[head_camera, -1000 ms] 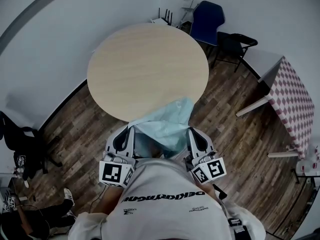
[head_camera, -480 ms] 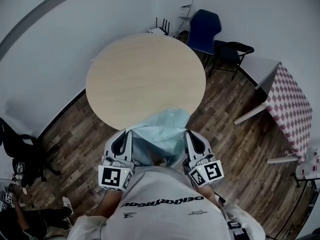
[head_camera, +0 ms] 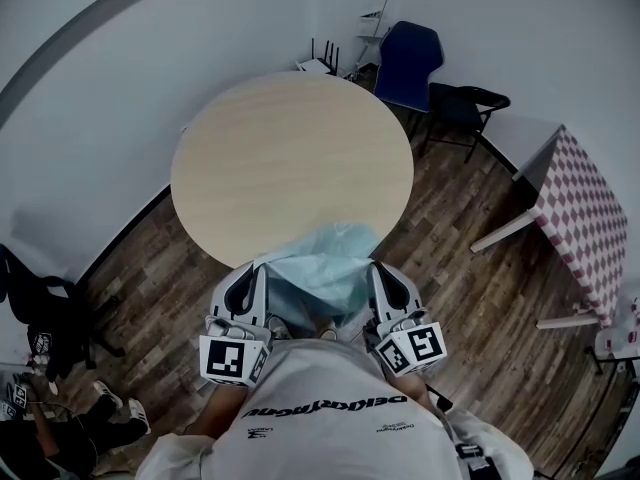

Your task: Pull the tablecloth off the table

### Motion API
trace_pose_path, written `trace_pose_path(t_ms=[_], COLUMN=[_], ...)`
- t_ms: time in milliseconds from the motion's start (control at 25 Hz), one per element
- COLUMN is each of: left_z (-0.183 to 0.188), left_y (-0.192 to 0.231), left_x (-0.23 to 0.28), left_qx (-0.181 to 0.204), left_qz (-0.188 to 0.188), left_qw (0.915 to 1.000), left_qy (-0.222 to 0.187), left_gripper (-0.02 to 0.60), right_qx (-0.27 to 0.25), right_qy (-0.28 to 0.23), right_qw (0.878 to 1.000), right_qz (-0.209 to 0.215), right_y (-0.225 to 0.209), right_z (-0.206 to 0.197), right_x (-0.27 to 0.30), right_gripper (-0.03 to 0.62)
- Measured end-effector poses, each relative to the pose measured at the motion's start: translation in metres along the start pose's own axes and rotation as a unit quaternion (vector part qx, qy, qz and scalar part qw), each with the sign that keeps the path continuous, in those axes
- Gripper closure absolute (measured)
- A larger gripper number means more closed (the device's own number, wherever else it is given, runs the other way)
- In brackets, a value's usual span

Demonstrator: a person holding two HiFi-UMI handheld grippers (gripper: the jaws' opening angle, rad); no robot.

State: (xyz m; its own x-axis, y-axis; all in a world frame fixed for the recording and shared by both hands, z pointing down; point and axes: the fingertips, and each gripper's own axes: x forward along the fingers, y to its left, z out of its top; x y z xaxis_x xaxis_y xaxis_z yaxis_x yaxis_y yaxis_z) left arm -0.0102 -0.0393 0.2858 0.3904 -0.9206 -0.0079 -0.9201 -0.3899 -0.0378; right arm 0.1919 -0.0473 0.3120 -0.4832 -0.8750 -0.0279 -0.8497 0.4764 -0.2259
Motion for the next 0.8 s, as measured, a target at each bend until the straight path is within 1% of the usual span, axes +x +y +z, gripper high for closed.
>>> trace_pose_path(t_ms=[360,600,800], left_z=[-0.002,-0.006,-0.009], left_y=[0.006,0.018,0.021], left_x=[0.012,0.013,0.021], left_qx=[-0.002,-0.004,-0.004], left_qz=[-0.003,-0.003,-0.008], left_qw=[1.0,1.0,1.0], left_qy=[0.0,0.001,0.0], left_gripper=[0.566,0.566,0.566], right_qx=[-0.001,-0.004,-0.003], right_qy=[0.0,0.0,-0.001], right_qw=[1.0,1.0,1.0], right_qz=[-0.013,-0.017,-0.022], right_y=[-0.006,0.0,-0.004], right_z=[0.0,-0.004,-0.006], right_x=[0.01,0.02,0.027], right_gripper=[0.56,0.56,0.56])
